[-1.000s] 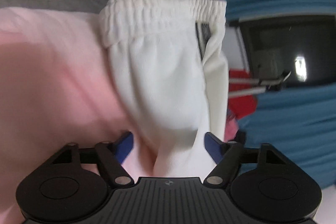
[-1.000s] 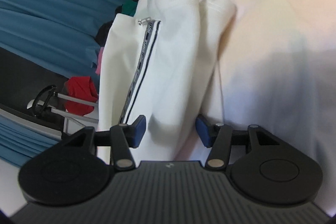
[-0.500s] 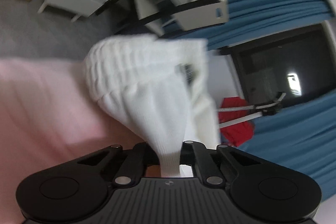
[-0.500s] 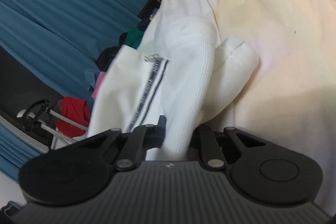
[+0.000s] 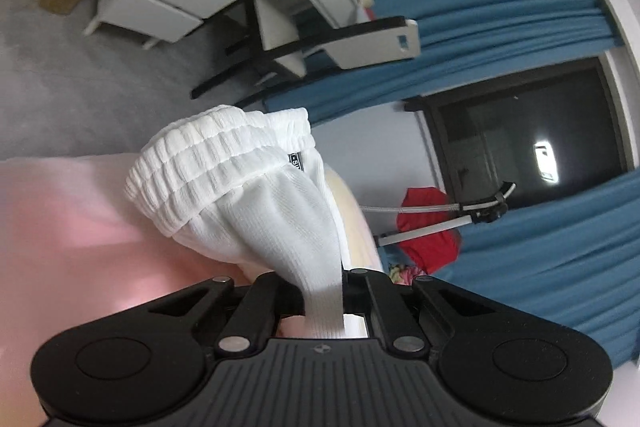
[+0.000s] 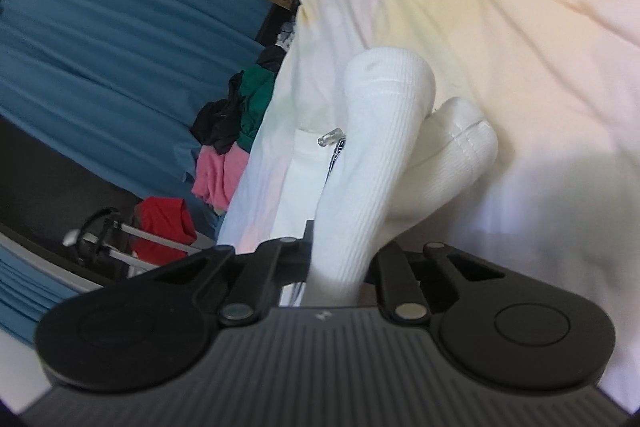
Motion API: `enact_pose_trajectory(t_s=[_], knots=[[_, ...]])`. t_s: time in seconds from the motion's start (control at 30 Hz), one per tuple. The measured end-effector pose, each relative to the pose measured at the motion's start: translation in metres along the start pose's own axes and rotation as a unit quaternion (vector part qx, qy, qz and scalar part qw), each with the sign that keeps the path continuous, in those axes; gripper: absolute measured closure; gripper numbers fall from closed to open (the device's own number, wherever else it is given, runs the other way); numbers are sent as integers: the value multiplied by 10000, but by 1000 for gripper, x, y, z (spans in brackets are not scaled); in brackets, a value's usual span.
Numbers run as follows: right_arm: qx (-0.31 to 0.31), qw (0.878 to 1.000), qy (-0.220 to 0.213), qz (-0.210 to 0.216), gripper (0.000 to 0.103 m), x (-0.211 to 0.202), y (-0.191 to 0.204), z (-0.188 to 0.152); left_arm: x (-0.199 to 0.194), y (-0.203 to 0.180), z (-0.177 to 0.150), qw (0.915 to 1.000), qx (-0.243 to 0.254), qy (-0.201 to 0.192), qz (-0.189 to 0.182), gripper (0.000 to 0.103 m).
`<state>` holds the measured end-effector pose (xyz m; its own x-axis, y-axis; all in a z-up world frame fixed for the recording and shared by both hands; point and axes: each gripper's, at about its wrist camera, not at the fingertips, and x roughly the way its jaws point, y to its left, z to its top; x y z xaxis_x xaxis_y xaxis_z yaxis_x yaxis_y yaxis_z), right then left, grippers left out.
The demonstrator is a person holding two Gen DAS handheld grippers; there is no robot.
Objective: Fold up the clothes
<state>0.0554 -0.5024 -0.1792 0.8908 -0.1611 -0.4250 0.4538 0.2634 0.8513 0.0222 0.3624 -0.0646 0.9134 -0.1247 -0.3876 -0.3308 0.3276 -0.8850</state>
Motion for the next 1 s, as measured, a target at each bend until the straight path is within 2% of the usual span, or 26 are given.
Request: enact_pose_trajectory(t_s=[0.1,0.23,0.37,0.43,0.47,0.5,0.6,0.67,0.73,0.8,0.87,0.9,1.0], knots=[[137,9998,158,-78,90,-21,-17,2,-22,16,0,9992,128,124,369,98],[399,9977,480,-263,90,-39,-42,6,-30,33,-2,9962,237,378,754,96],[539,9964,582,-307,90,-34,-51,4,-41,28,-9,9902,825,410,1048,86],[520,9963,603,-326,90,-34,-51,2,-47,20,-14,9848,1134,405,1253,72],[522,9962,616,-330,88,-34,-51,0,-51,14,-18,9803,1347,357,1402,53],[523,9961,628,-334,88,-34,-51,-1,-55,7,-22,9745,1586,298,1560,40],[527,9958,667,-347,85,-35,-51,-5,-68,-17,-39,9493,2504,11,1903,29],[514,9956,720,-312,72,-32,-51,-5,-75,-33,-55,9321,3027,-122,1987,26],[456,9961,718,-231,64,-29,-50,-6,-79,-48,-70,9169,3506,-189,1898,23],[405,9963,729,-230,63,-24,-48,-6,-79,-62,-85,9015,3946,-243,1761,21],[370,9962,749,-245,63,-18,-47,-7,-74,-74,-98,8897,4260,-225,1628,19],[377,9962,748,-236,63,-17,-47,-7,-70,-79,-105,8862,4357,-166,1564,19],[523,9963,667,-131,62,-13,-47,-6,-56,-91,-127,8877,4404,65,1343,19]])
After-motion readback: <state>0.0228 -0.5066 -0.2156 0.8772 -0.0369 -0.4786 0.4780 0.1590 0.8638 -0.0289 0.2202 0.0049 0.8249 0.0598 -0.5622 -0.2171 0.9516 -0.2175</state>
